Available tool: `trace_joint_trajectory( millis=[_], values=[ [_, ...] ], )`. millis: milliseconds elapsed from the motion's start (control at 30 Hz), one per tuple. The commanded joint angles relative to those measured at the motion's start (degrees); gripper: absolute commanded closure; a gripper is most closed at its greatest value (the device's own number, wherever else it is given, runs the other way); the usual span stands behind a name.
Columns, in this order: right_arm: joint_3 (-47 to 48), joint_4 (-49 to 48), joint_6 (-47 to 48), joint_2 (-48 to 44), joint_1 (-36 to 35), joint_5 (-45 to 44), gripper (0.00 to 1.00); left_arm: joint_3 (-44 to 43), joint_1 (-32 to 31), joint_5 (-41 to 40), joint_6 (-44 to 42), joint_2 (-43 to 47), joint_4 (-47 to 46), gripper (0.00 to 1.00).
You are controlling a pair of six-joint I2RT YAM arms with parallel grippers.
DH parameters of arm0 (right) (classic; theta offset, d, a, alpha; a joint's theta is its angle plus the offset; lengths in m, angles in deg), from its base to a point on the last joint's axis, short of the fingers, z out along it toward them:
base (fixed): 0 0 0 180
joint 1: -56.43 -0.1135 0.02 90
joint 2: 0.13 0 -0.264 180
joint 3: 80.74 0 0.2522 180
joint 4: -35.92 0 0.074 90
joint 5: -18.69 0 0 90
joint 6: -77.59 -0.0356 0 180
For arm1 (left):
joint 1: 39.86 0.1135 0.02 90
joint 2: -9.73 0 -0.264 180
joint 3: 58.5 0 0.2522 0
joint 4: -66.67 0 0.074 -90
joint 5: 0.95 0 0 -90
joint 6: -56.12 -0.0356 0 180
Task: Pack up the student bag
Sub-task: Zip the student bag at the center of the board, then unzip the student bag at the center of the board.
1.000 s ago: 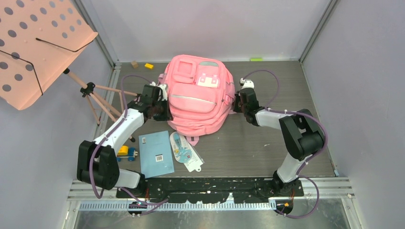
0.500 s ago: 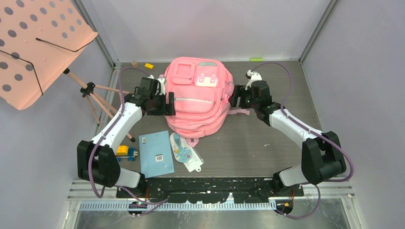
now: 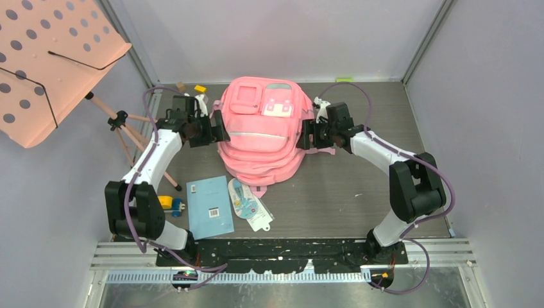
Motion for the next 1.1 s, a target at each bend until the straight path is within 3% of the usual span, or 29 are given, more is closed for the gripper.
trace_joint_trajectory(
  millis=[0, 300, 433, 767, 1067],
  values=[
    [3.03, -2.45, 0.65, 1.11, -0.18, 3.69, 0.24, -2.39, 2.49, 9.33, 4.69, -3.82, -4.46, 0.11],
    [5.41, -4.15, 2.18, 3.46, -0.23, 6.78, 0.39, -0.31, 4.23, 8.82, 3.93, -5.17, -5.62, 0.11],
    [5.08, -5.26, 2.44, 2.76, -0.27, 7.79, 0.39, -0.22, 4.33, 10.33, 4.40, -5.83, -5.57, 0.12],
    [7.12, -5.18, 3.62, 3.67, -0.19, 7.01, 0.30, -0.56, 4.34, 10.86, 3.58, -4.24, -4.01, 0.13],
    [3.43, -7.21, -1.64, -1.30, 2.10, 11.29, 0.21, 2.10, 4.31, 8.96, 3.01, 0.85, -4.52, 0.16]
  ],
)
